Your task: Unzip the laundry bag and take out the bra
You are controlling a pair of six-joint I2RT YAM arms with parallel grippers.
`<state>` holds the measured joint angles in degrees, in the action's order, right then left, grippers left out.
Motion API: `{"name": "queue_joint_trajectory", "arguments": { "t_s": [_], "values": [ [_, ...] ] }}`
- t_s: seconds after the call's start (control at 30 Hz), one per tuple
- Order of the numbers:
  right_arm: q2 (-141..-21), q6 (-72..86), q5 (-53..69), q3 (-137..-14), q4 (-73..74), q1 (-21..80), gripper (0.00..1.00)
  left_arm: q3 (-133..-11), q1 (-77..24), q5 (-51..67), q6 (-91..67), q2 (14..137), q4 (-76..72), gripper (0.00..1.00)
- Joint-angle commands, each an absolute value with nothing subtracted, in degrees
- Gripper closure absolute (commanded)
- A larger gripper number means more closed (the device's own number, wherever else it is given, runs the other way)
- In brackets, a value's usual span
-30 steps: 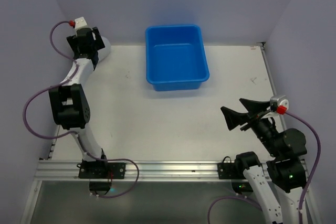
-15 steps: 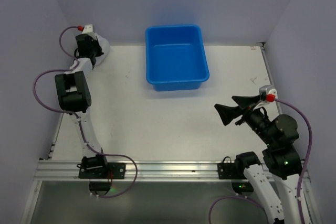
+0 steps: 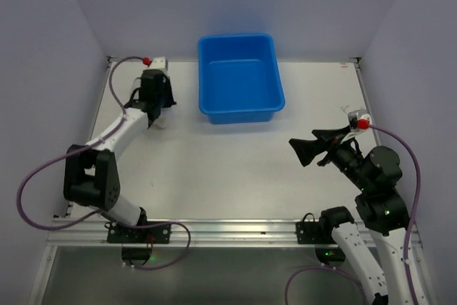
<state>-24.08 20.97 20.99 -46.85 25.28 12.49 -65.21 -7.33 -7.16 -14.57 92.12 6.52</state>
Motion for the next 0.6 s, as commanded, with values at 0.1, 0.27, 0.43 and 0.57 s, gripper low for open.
{"name": "queue_joint_trajectory", "arguments": {
  "t_s": [0.1,0.27,0.43,0.57],
  "values": [
    [-24.61,23.55,22.41,-50.10,26.19,12.66,0.01,-49.16,-25.29,-23.63,-28.38,75.35,23.19,1.00],
    [-23.64,24.17,22.94,-49.66,26.81,12.74,0.01,-47.02,-42.95,-31.54,-39.61,72.68,31.26,1.00],
    [-23.20,24.08,21.63,-47.29,27.68,12.74,0.01,-51.67,-61.22,-41.38,-52.17,82.06,38.57,1.00],
    [-22.85,24.52,20.13,-46.23,28.39,12.66,0.01,-55.53,-70.56,-42.10,-57.90,91.02,39.02,0.79]
  ]
}}
